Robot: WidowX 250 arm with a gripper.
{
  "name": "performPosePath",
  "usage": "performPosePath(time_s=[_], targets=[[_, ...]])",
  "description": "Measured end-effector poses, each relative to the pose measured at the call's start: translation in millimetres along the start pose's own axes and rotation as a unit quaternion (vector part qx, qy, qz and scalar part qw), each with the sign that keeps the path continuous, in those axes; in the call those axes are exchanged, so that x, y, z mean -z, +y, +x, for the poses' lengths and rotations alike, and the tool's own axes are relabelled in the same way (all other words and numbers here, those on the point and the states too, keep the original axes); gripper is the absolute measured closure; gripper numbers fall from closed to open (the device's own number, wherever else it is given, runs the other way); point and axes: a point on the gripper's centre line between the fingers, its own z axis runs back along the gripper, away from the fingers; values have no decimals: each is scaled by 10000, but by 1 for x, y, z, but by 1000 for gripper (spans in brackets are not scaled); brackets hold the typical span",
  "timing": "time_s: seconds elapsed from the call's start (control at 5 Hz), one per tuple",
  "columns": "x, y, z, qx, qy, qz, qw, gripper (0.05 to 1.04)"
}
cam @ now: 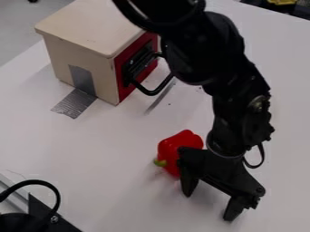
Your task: Place the yellow object on top of the drawer
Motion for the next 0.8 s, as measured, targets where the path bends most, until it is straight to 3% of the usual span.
performPosePath(time_s=[0.2, 0.4, 0.8], targets=[[4, 1, -3, -9, 82, 25, 10000, 85], [-23, 5, -3, -246, 7, -131, 9996, 85], [-90, 31, 38, -658, -499, -131, 9965, 85]])
